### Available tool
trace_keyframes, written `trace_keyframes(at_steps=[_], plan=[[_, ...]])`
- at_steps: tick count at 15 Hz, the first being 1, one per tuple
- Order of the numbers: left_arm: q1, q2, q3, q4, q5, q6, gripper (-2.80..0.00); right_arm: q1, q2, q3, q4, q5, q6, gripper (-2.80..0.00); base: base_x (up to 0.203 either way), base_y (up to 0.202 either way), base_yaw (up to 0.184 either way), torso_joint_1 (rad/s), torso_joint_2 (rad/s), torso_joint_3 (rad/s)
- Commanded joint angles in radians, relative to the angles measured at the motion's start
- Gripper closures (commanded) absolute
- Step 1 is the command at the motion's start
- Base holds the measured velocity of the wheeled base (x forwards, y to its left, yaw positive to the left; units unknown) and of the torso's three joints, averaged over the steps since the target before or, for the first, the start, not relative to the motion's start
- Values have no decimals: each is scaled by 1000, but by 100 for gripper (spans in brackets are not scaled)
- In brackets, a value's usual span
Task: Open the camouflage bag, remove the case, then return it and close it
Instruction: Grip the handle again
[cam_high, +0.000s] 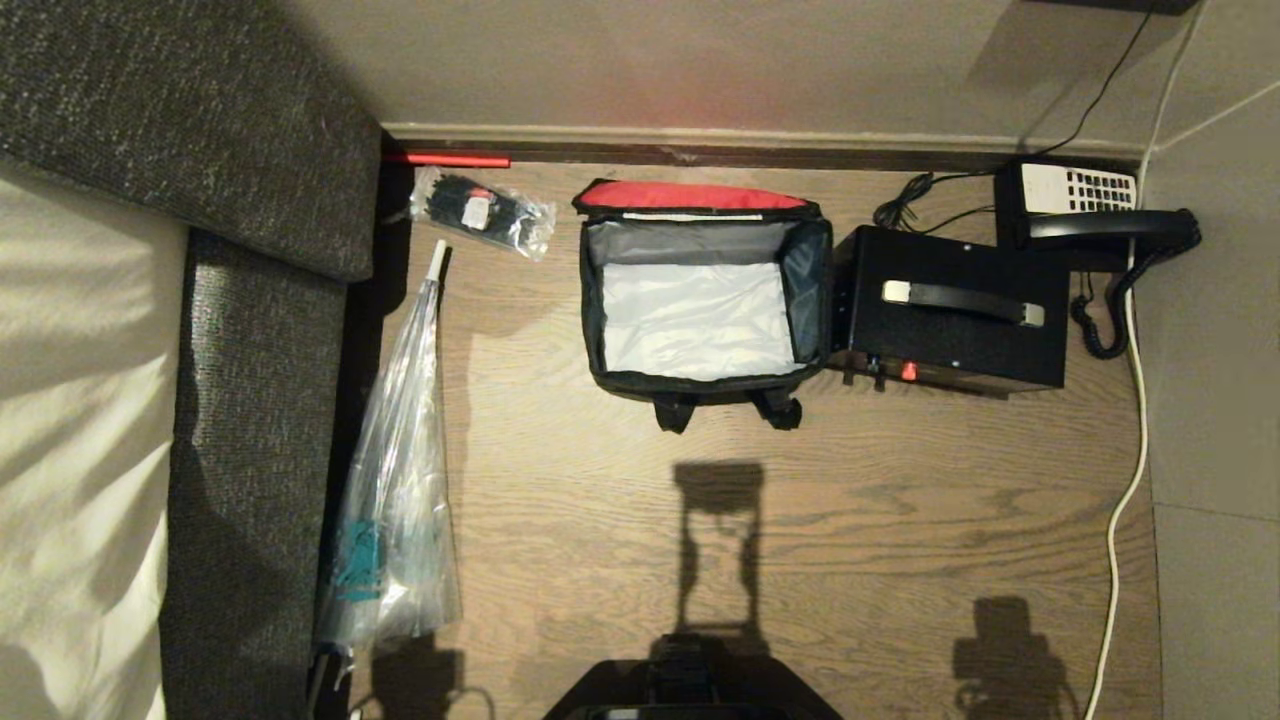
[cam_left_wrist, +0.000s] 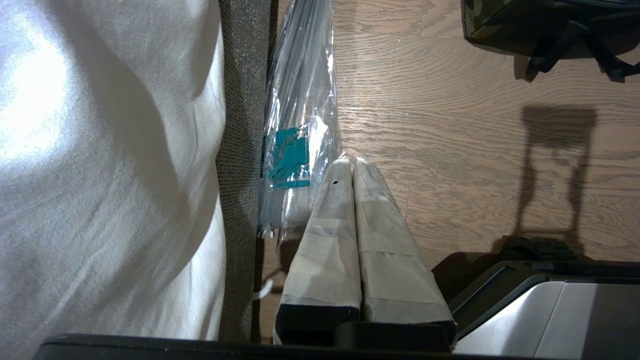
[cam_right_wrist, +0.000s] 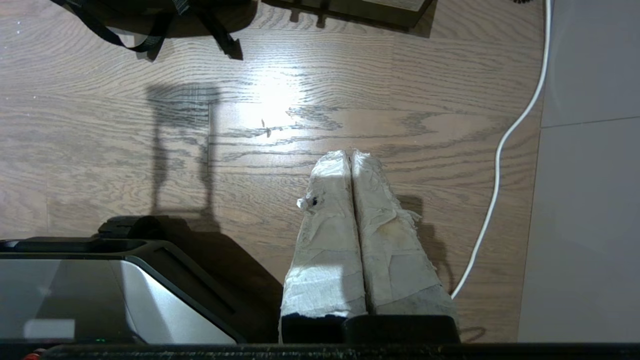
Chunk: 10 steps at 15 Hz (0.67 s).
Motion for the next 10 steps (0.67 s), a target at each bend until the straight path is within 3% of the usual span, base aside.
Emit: trace_keyframes(at_steps=[1,10], plan=[[0,0,0,0,0,0,0,0,7,0,0,0,-1,0,0,0,0,0,0,0],[0,0,0,0,0,0,0,0,7,-9,0,-6,5,0,0,0,0,0,0,0]])
